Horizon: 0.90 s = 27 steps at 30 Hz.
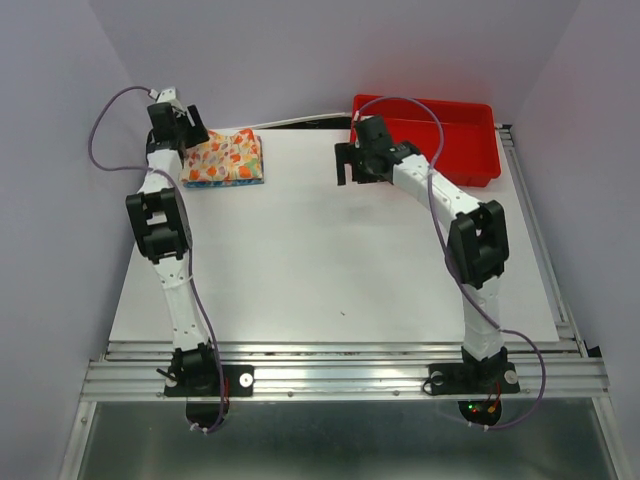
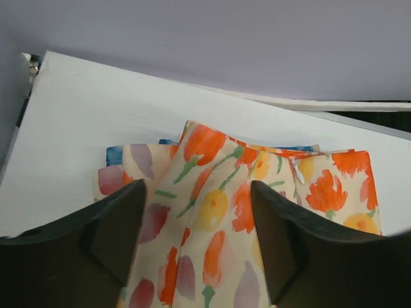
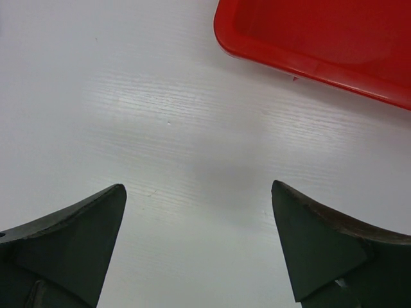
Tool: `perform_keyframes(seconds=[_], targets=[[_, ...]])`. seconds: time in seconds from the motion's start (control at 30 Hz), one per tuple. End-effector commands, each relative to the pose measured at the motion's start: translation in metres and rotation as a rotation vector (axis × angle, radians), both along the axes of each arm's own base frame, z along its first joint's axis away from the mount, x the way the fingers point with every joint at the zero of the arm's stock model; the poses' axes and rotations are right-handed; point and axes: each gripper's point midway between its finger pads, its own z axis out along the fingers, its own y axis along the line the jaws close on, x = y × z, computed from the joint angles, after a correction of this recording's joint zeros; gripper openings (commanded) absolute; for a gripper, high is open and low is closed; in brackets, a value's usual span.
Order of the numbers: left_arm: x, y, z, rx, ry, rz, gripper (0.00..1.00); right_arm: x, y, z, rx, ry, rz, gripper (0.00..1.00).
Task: Fold and stack the skirts
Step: Neatly place the folded skirt to the corner
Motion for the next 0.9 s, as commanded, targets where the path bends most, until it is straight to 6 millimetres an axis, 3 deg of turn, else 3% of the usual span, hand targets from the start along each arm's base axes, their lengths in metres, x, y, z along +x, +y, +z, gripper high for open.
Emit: perform_keyframes(seconds=[0.0, 0.07, 0.1, 0.17, 0.23, 0.27, 0.3, 0.33, 0.4, 0.43, 0.47, 0.5, 0.53, 0.57, 0.6, 0.63, 0.67, 0.7, 0.77, 0.83, 0.87], targets=[[-0.032, 0.003, 0.188, 0.178, -0.269, 0.042, 0.99, 0.008, -0.032, 0.081, -0.008, -0.195, -0.022, 1.0], [-0.048, -0.005, 0.209, 0.222, -0.277, 0.02, 0.99, 0.003, -0.049, 0.106, 0.008, -0.239, -0.041, 1.0], [-0.062, -0.009, 0.239, 0.261, -0.31, 0.017, 0.99, -0.001, -0.059, 0.101, -0.004, -0.226, -0.04, 1.0], [-0.08, -0.025, 0.247, 0.335, -0.261, -0.034, 0.99, -0.005, -0.084, 0.108, -0.014, -0.237, -0.066, 1.0], [-0.105, -0.039, 0.26, 0.387, -0.222, -0.063, 0.99, -0.021, -0.103, 0.11, -0.019, -0.235, -0.075, 1.0], [-0.113, -0.055, 0.25, 0.426, -0.188, -0.109, 0.99, -0.024, -0.116, 0.111, -0.029, -0.239, -0.085, 1.0], [-0.13, -0.061, 0.263, 0.443, -0.193, -0.113, 0.98, -0.03, -0.124, 0.109, -0.034, -0.236, -0.087, 1.0], [-0.139, -0.067, 0.236, 0.439, -0.124, -0.133, 0.99, -0.044, -0.131, 0.103, -0.035, -0.229, -0.085, 1.0], [-0.165, -0.089, 0.235, 0.438, -0.109, -0.185, 0.99, -0.058, -0.148, 0.09, -0.018, -0.201, -0.092, 1.0], [-0.173, -0.095, 0.226, 0.431, -0.088, -0.201, 0.98, -0.065, -0.157, 0.081, -0.014, -0.179, -0.102, 1.0], [-0.184, -0.095, 0.196, 0.418, -0.019, -0.211, 0.98, -0.081, -0.167, 0.061, -0.017, -0.137, -0.106, 1.0], [-0.2, -0.118, 0.199, 0.403, -0.035, -0.253, 0.98, -0.089, -0.178, 0.051, -0.012, -0.116, -0.105, 1.0], [-0.209, -0.124, 0.192, 0.397, -0.028, -0.276, 0.98, -0.097, -0.184, 0.041, -0.018, -0.098, -0.111, 1.0], [-0.223, -0.129, 0.157, 0.382, 0.034, -0.308, 0.99, -0.114, -0.187, 0.026, -0.028, -0.08, -0.105, 1.0], [-0.236, -0.136, 0.167, 0.37, -0.021, -0.322, 0.98, -0.122, -0.192, 0.019, -0.039, -0.076, -0.105, 1.0], [-0.244, -0.14, 0.158, 0.364, -0.016, -0.34, 0.98, -0.129, -0.193, 0.013, -0.04, -0.073, -0.103, 1.0], [-0.258, -0.142, 0.128, 0.357, 0.038, -0.36, 0.99, -0.136, -0.189, 0.018, -0.012, -0.1, -0.082, 1.0], [-0.266, -0.142, 0.128, 0.362, 0.026, -0.352, 0.98, -0.148, -0.189, 0.002, -0.011, -0.065, -0.076, 1.0], [-0.281, -0.143, 0.101, 0.356, 0.081, -0.36, 0.98, -0.157, -0.187, 0.004, 0.001, -0.092, -0.064, 1.0], [-0.292, -0.144, 0.095, 0.353, 0.085, -0.368, 0.98, -0.165, -0.185, -0.002, 0.011, -0.089, -0.046, 1.0], [-0.299, -0.144, 0.081, 0.348, 0.108, -0.376, 0.98, -0.167, -0.185, -0.001, 0.012, -0.097, -0.044, 1.0]])
